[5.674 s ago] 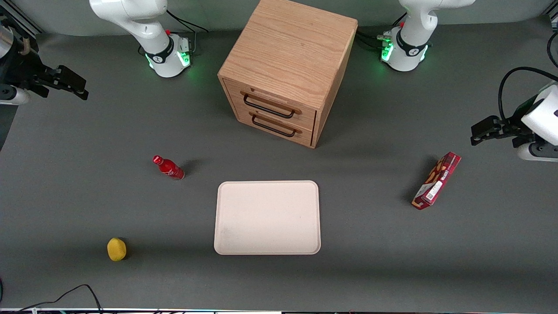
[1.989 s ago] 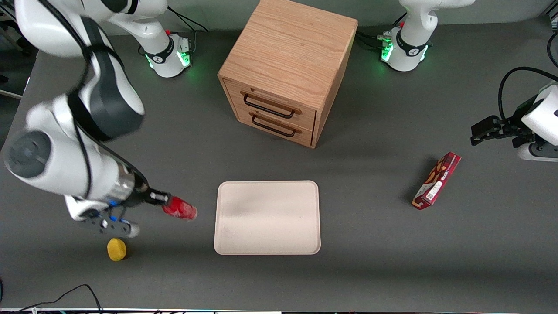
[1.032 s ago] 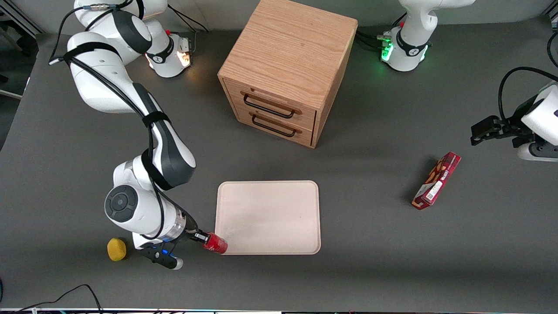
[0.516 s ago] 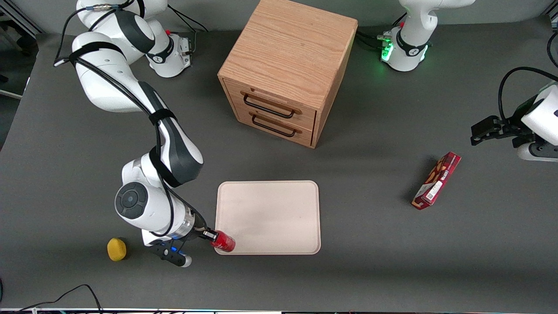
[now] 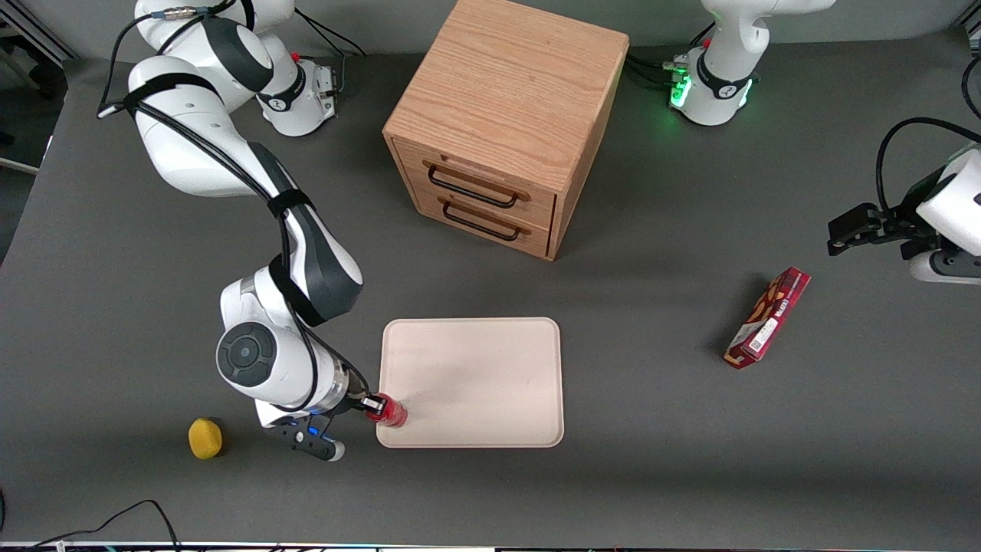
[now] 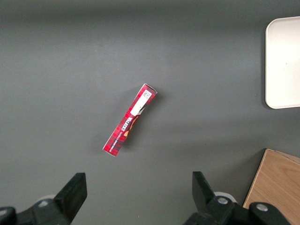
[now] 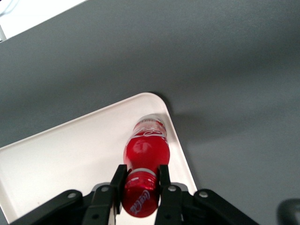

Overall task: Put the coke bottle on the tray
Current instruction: 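Lift the right gripper up and away from the bottle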

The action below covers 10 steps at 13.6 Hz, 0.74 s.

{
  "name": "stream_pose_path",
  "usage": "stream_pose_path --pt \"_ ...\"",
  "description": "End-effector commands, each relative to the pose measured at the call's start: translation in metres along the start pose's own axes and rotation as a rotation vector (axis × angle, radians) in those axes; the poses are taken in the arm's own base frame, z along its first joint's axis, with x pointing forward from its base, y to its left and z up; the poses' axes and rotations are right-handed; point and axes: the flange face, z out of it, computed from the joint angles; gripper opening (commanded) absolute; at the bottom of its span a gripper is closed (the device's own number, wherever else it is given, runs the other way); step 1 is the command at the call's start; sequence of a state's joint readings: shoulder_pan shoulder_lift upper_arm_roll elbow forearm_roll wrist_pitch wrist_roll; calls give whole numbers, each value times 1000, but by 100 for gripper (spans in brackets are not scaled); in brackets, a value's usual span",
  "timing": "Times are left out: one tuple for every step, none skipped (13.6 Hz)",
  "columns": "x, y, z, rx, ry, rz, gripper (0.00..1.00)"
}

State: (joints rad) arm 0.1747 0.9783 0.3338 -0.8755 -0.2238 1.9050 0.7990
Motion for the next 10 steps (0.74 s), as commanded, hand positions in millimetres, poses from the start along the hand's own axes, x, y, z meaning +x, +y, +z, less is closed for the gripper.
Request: stream_pose_path --pt "-1 -7 -10 2 18 18 100" --pt "-2 -8 -18 15 15 15 100" --pt "-6 -9 -34 22 1 3 100" --pt "-11 -11 -63 24 8 -6 100" --pt "-14 -5 -101 12 21 -19 100" --pt "-21 2 -135 -12 22 -91 100" --pt "-35 5 -170 -36 25 -142 100" --pt "-50 14 -202 -77 32 -153 100" --pt "-66 29 -233 -107 55 -173 100" --pt "-70 49 -248 -139 63 -206 100"
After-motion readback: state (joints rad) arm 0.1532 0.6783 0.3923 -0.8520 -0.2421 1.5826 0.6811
